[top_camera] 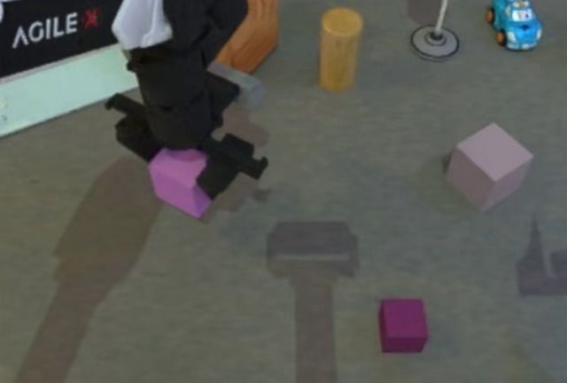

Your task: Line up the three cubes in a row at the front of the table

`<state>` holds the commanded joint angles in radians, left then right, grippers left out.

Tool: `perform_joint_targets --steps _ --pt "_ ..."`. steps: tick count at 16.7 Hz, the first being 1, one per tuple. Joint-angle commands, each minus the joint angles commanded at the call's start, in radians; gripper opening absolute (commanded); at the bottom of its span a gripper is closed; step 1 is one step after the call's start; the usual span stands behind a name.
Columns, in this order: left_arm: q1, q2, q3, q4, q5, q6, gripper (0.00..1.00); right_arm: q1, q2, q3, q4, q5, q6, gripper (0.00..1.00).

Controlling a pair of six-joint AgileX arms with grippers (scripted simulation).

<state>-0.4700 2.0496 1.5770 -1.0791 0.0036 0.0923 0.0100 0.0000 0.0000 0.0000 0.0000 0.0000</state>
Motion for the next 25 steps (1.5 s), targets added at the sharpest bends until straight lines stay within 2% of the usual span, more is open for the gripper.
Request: perform_joint_targets --steps 3,6,10,16,18,21,25 --pt "-0.007 0.004 -0.002 0.002 -0.001 0.000 0.00 0.000 0.000 0.000 0.000 0.000 0.000 1.00" --pt "-0.046 0.010 0.008 -0.008 -0.002 -0.066 0.00 0.000 0.000 0.000 0.000 0.000 0.000 1.00" --pt "-0.155 0.011 0.022 -0.029 -0.006 -0.291 0.00 0.000 0.000 0.000 0.000 0.000 0.000 1.00" --pt "-0.361 -0.006 0.021 -0.064 -0.012 -0.789 0.00 0.000 0.000 0.000 0.000 0.000 0.000 1.00" --pt "-0.419 -0.019 0.018 -0.069 -0.014 -0.918 0.00 0.000 0.000 0.000 0.000 0.000 0.000 1.00" --pt "-0.476 -0.041 0.012 -0.069 -0.016 -1.030 0.00 0.000 0.000 0.000 0.000 0.000 0.000 1.00" --pt "-0.488 -0.048 0.010 -0.067 -0.017 -1.052 0.00 0.000 0.000 0.000 0.000 0.000 0.000 1.00"
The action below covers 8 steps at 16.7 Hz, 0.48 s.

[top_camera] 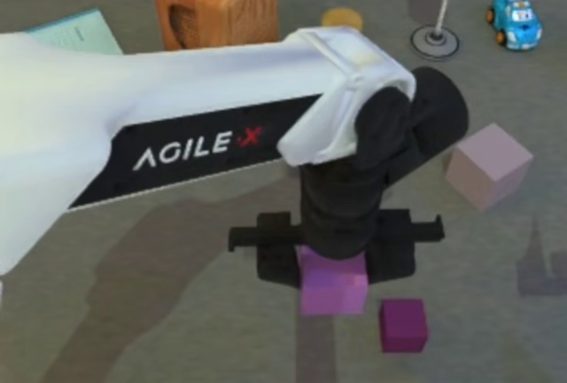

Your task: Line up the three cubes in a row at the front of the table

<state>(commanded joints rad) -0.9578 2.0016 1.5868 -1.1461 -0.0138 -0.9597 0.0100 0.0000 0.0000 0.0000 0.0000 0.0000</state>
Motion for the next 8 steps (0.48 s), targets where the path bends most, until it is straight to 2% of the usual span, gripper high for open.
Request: perform_joint_targets --steps 4,8 --pt "0.003 0.009 -0.012 0.018 0.000 0.005 0.00 0.000 0.000 0.000 0.000 0.000 0.000 1.00" --pt "0.003 0.045 -0.103 0.153 -0.001 0.004 0.00 0.000 0.000 0.000 0.000 0.000 0.000 1.00"
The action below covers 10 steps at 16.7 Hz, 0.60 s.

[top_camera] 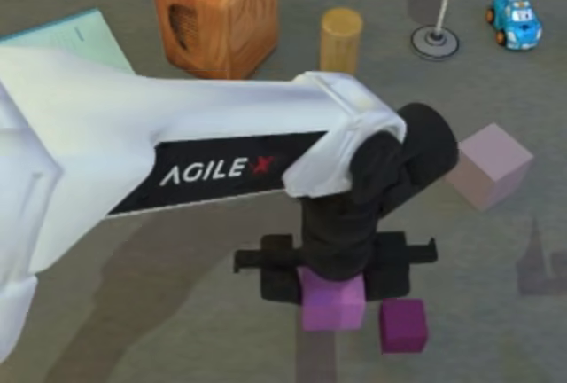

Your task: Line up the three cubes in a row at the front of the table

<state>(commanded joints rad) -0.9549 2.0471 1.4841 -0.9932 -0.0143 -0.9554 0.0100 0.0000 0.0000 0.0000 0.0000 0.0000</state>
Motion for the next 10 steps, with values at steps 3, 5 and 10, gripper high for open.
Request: perform_joint_targets --steps 3,5,10 --pt "-0.001 0.028 -0.063 0.089 0.001 -0.001 0.00 0.000 0.000 0.000 0.000 0.000 0.000 1.00" --pt "-0.001 0.032 -0.072 0.099 0.001 -0.002 0.00 0.000 0.000 0.000 0.000 0.000 0.000 1.00" --pt "-0.001 0.032 -0.072 0.099 0.001 -0.002 0.23 0.000 0.000 0.000 0.000 0.000 0.000 1.00"
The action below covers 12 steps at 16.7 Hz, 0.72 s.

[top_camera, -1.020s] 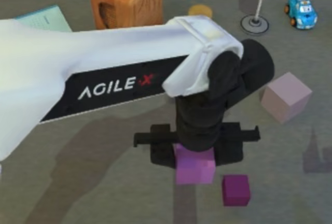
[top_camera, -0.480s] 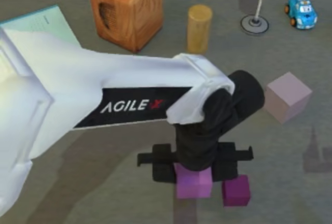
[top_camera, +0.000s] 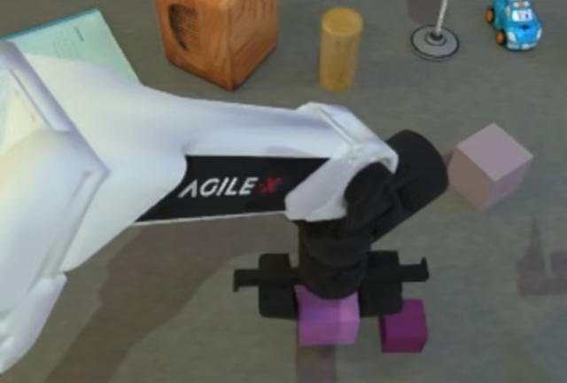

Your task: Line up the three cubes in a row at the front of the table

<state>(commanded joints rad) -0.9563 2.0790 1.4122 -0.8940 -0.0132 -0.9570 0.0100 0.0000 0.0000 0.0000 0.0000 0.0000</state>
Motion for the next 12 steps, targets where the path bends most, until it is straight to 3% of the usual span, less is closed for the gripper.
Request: perform_joint_targets --steps 10,12 --pt "0.000 0.000 0.000 0.000 0.000 0.000 0.98 0.000 0.000 0.000 0.000 0.000 0.000 1.00" --pt "0.000 0.000 0.000 0.000 0.000 0.000 1.00 0.000 0.000 0.000 0.000 0.000 0.000 1.00"
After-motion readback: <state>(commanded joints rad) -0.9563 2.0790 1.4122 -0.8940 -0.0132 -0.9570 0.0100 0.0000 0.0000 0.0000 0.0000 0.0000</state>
